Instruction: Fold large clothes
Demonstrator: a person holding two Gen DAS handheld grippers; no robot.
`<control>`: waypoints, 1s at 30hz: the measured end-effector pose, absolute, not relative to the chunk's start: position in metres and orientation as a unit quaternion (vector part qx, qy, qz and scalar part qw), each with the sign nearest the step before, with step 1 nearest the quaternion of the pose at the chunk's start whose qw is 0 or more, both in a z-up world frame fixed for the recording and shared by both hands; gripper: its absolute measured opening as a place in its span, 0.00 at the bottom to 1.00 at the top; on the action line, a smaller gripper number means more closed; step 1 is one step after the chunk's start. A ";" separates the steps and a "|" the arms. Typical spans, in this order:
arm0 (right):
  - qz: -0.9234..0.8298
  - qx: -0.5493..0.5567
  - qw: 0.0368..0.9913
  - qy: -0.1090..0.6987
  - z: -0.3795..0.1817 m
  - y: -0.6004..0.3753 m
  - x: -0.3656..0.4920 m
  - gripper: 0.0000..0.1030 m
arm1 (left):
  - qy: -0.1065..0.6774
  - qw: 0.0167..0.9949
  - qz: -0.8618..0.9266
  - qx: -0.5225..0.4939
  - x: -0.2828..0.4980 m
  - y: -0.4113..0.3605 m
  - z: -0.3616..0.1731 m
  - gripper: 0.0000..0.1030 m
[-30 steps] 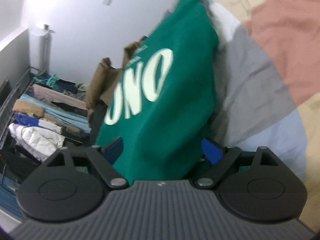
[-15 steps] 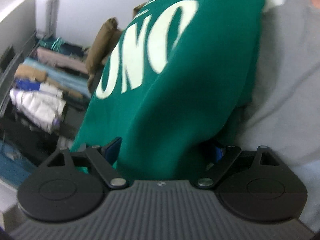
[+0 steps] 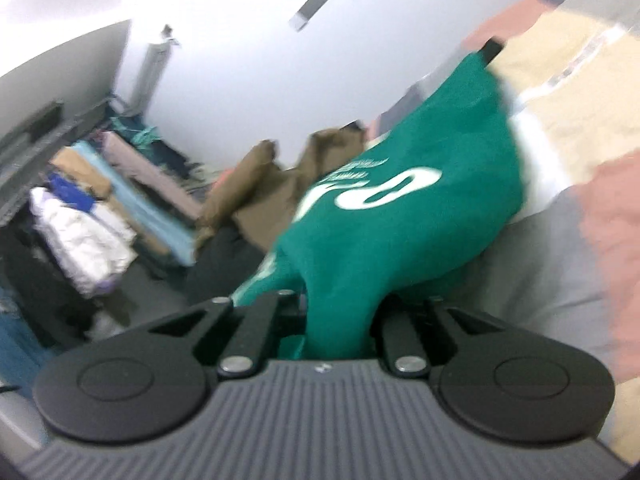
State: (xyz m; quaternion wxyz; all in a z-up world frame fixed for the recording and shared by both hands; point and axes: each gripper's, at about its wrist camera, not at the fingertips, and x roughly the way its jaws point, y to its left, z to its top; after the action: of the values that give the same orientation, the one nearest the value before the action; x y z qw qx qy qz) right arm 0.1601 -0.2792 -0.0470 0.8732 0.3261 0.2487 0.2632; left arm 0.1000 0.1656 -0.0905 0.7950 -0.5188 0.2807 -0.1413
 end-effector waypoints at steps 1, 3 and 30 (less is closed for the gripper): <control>0.257 0.324 0.875 0.253 -0.050 -0.281 0.160 0.13 | 0.287 0.792 -0.146 -0.518 0.105 0.162 -0.092 0.55; 0.250 0.326 0.871 0.269 -0.058 -0.280 0.163 0.13 | 0.283 0.801 -0.142 -0.508 0.109 0.157 -0.091 0.43; 0.339 0.172 0.924 0.026 0.235 -0.299 0.047 0.13 | 0.013 0.896 -0.276 -0.348 0.006 0.149 0.244 0.06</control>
State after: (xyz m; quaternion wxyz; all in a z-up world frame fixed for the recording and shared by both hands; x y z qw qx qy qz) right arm 0.0468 -0.2987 0.2353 0.9244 0.1722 0.0257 0.3393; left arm 0.0062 0.1491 0.2441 0.8959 -0.3476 0.0134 -0.2764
